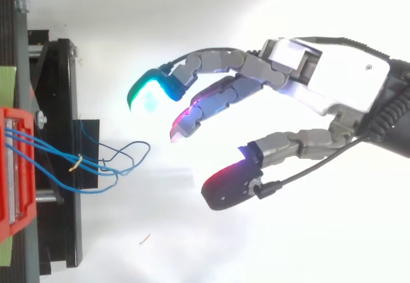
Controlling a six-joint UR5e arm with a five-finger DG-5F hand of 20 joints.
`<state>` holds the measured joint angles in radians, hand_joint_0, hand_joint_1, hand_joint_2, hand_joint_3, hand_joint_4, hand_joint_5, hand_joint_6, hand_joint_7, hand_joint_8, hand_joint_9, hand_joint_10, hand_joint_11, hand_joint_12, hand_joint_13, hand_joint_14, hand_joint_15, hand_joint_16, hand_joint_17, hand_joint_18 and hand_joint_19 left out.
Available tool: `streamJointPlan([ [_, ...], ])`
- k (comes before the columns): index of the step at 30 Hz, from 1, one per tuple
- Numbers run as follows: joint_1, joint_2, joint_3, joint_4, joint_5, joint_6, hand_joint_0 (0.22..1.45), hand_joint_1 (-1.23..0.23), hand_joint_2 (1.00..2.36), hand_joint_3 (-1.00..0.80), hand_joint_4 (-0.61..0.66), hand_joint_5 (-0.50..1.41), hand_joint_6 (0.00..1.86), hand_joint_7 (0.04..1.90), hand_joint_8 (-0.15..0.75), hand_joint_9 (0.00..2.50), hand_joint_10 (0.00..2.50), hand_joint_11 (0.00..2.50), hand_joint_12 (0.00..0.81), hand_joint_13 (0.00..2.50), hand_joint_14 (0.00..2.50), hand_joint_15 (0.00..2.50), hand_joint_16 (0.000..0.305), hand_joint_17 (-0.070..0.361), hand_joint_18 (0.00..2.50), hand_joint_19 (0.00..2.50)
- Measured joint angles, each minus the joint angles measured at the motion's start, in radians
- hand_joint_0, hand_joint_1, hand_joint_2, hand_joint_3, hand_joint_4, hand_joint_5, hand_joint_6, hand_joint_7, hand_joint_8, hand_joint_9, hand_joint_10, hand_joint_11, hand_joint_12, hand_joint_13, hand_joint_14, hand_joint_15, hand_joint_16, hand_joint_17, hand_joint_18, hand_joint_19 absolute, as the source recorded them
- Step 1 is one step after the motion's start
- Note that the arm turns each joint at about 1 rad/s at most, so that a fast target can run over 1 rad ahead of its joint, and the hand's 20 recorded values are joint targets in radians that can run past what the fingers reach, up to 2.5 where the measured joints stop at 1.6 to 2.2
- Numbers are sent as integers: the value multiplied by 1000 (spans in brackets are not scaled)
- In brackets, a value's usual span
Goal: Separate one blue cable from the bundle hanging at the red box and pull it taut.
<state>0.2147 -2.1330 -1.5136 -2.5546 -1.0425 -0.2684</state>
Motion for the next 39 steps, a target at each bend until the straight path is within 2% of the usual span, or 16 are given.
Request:
streamJointPlan([
  [4, -1, -26, 20, -1, -3, 10, 570, -687, 1000, -500, 244, -163, 502, 780, 326, 899, 10, 406, 328, 817, 11, 314, 31, 70, 672, 340],
  [12, -1, -45, 46, -6, -2, 10, 570, -691, 1000, -500, 244, -163, 502, 781, 325, 898, 12, 405, 328, 818, 11, 314, 31, 70, 674, 343],
  [26, 4, -152, 137, 10, -48, 35, 572, -704, 1000, -500, 249, -163, 502, 783, 324, 898, 10, 410, 331, 821, 13, 324, 31, 71, 675, 342],
  [39, 6, -163, 147, 26, -53, 35, 598, -729, 1000, -500, 251, -156, 502, 814, 321, 899, 10, 424, 330, 814, 13, 326, 31, 70, 665, 350],
])
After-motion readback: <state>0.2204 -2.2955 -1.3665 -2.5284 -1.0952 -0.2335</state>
